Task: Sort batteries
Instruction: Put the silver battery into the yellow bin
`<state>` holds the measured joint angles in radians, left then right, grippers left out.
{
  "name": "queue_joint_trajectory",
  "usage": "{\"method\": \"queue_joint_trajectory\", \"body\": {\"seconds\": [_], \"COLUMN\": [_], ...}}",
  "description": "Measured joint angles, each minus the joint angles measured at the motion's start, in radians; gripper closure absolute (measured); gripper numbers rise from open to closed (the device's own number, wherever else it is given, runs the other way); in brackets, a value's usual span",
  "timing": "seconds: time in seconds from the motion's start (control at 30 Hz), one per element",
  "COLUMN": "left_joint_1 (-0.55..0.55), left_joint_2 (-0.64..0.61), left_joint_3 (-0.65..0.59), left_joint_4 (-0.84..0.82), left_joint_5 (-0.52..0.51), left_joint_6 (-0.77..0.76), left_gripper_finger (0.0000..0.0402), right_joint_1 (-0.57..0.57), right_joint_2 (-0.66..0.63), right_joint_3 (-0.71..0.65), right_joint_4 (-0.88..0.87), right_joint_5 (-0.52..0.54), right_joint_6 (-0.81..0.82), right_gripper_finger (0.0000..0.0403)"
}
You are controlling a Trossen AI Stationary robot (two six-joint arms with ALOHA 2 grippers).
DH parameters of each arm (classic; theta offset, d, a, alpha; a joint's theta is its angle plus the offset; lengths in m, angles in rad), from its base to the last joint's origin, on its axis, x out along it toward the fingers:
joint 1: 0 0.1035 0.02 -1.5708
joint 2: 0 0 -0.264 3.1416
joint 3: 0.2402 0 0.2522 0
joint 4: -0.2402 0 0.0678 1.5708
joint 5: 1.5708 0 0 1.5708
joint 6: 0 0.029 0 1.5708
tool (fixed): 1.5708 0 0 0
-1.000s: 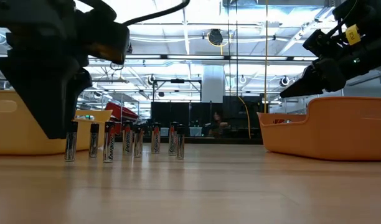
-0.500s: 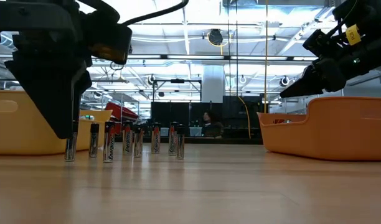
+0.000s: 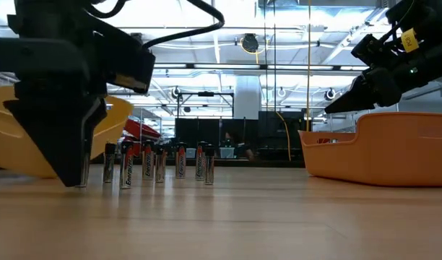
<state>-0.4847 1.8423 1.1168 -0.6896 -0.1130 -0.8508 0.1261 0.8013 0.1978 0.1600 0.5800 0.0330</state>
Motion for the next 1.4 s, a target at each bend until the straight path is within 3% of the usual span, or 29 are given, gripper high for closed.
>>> {"method": "queue_joint_trajectory", "body": {"seconds": [1.4], "left_joint_1": [0.017], "left_joint_2": [-0.005], "left_joint_3": [0.0], "left_joint_4": [0.001], "left_joint_5": [0.055], "left_joint_6": [0.049], "left_gripper_finger": [0.0235], "right_joint_1": [0.0], "right_joint_2": [0.0], "right_joint_3": [0.0], "right_joint_4": [0.009], "right_joint_5": [0.0], "right_joint_6": [-0.003], "right_gripper_finger": [0.0403]}}
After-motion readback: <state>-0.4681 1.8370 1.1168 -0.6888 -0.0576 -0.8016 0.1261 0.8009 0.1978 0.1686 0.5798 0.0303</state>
